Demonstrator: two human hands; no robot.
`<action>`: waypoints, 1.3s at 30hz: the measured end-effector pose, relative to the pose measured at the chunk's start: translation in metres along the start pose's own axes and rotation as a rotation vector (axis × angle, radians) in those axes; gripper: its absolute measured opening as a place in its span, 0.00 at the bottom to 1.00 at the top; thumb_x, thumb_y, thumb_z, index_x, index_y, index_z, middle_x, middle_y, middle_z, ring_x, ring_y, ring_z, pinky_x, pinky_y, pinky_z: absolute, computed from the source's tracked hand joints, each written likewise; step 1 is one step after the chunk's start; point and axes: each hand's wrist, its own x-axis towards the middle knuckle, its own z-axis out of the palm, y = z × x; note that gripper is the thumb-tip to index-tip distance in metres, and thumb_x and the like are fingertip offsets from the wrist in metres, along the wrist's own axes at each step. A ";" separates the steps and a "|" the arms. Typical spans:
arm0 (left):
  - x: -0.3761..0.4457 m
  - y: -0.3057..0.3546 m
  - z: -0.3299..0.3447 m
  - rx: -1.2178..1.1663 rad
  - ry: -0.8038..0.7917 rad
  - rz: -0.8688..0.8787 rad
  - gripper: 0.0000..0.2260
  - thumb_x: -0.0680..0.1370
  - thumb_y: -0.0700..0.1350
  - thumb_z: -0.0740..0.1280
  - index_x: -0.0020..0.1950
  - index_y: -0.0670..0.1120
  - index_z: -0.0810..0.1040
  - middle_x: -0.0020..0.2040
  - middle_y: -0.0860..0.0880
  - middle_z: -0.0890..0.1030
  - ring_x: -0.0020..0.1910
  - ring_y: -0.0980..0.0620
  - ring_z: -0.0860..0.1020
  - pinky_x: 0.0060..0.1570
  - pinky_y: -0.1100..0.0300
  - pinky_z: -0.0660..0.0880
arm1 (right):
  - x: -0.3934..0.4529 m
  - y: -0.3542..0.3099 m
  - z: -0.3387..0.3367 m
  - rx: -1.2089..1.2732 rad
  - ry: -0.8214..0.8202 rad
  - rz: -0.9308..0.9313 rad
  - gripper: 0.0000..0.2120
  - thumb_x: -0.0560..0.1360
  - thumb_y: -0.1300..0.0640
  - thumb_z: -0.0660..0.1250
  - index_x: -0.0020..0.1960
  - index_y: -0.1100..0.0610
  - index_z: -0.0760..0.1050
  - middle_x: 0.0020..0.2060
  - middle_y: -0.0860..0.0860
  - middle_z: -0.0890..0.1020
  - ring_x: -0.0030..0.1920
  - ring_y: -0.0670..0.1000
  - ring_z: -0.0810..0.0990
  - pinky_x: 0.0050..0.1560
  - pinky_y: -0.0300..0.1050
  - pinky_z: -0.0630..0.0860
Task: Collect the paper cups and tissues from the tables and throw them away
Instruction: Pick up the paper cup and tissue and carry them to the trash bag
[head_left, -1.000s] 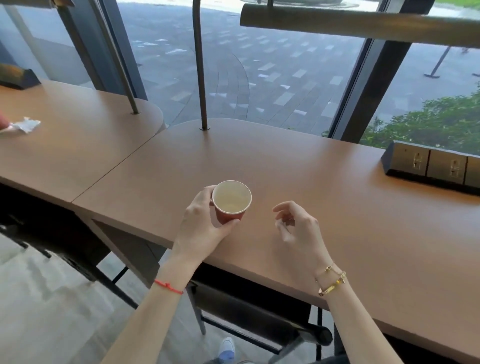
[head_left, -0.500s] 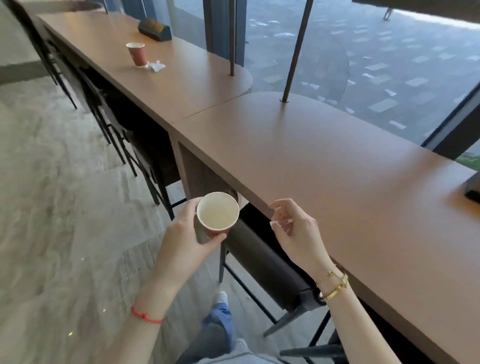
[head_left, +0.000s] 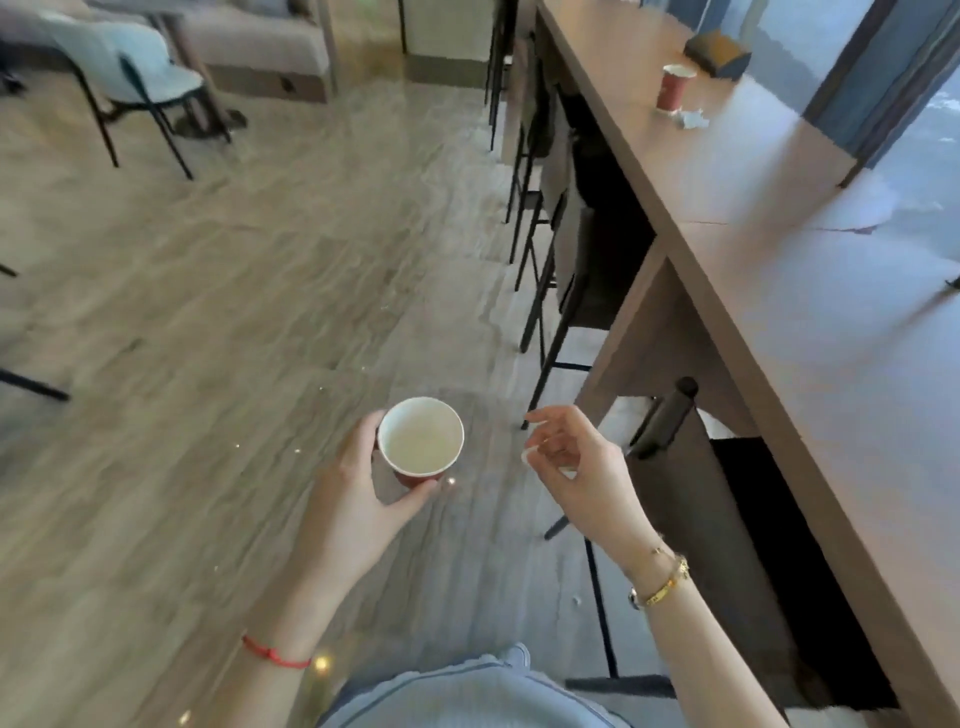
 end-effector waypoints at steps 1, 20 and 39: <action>-0.011 -0.010 -0.015 0.009 0.039 -0.043 0.32 0.66 0.47 0.79 0.66 0.49 0.70 0.55 0.54 0.79 0.53 0.51 0.78 0.50 0.58 0.73 | 0.003 -0.009 0.016 0.007 -0.040 -0.021 0.14 0.74 0.63 0.69 0.56 0.51 0.74 0.41 0.45 0.81 0.41 0.45 0.81 0.47 0.39 0.78; -0.299 -0.184 -0.313 0.258 0.666 -0.637 0.33 0.65 0.47 0.80 0.66 0.47 0.70 0.59 0.53 0.77 0.55 0.50 0.77 0.55 0.55 0.74 | -0.095 -0.230 0.393 0.166 -0.787 -0.352 0.14 0.72 0.64 0.71 0.55 0.53 0.76 0.40 0.47 0.82 0.41 0.44 0.81 0.45 0.38 0.78; -0.463 -0.318 -0.501 0.310 1.321 -1.112 0.31 0.66 0.50 0.80 0.65 0.49 0.71 0.55 0.55 0.78 0.53 0.54 0.77 0.47 0.63 0.75 | -0.202 -0.452 0.763 0.165 -1.520 -0.688 0.10 0.74 0.63 0.70 0.51 0.50 0.77 0.42 0.45 0.82 0.44 0.46 0.81 0.48 0.41 0.78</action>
